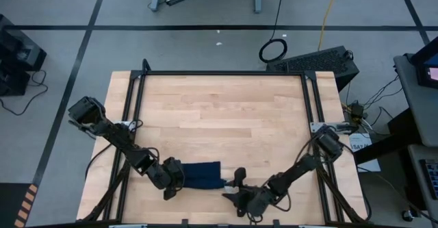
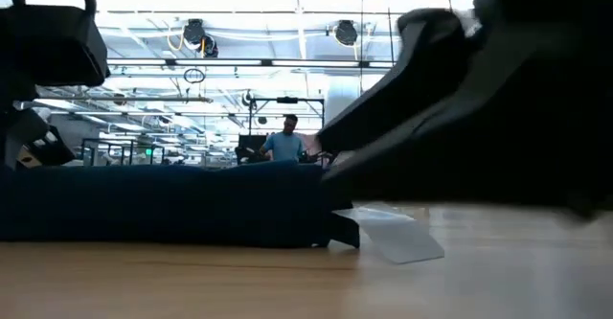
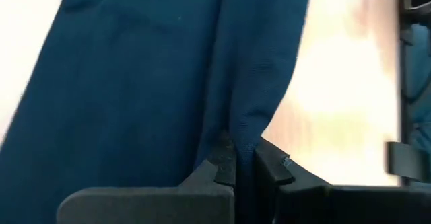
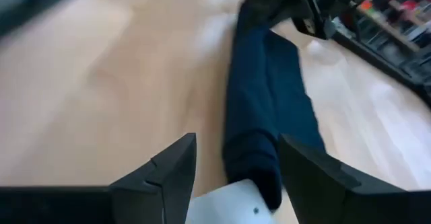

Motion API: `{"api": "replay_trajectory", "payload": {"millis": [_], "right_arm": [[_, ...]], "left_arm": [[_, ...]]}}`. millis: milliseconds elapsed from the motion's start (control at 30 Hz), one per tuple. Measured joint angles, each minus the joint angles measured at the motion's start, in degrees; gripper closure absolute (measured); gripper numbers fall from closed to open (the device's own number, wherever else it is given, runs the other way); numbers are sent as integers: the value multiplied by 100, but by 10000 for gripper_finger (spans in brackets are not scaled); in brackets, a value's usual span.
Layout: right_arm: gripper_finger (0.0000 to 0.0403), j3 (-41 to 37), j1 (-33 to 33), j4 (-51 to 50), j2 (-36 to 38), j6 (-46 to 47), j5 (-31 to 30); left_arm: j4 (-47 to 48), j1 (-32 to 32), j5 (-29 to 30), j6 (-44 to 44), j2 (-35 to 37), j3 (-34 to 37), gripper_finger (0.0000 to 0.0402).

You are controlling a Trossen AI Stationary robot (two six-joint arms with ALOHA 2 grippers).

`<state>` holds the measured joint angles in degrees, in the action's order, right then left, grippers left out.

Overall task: Roll towel
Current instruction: Roll the dark blue towel

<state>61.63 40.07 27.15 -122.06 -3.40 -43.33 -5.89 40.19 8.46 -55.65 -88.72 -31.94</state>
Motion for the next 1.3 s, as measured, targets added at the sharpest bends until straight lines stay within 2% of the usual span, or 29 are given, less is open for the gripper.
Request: {"api": "replay_trajectory", "payload": {"millis": [100, 267, 400, 633, 700, 800, 900, 1133, 1300], "right_arm": [[204, 0, -193, 409, -191, -42, 38], [217, 0, -601, 414, -197, 709, 463], [263, 4, -906, 252, -197, 1427, 1373], [380, 22, -1304, 161, -175, 2604, 2510], [389, 24, -1389, 196, -175, 2941, 2903], [376, 24, -1471, 202, -175, 3482, 3282], [369, 24, -1483, 193, -175, 3716, 3421], [387, 24, -1453, 230, -178, 4133, 3479], [385, 26, -1538, 235, -174, 4649, 3589]], "left_arm": [[-143, -22, -39, 28, 8, 0, 388], [-122, -38, -36, 70, 8, 0, 382], [-80, -38, 2, 213, 8, 0, 380], [550, 14, 117, 357, 34, -20, 378], [595, 48, 200, 361, 34, -20, 378], [522, 97, 226, 374, 56, -11, 372], [324, 208, 215, 407, 131, 4, 342], [733, 344, 241, 392, 811, 4, 226], [838, 500, 925, 687, 1356, 4, 172]]}}
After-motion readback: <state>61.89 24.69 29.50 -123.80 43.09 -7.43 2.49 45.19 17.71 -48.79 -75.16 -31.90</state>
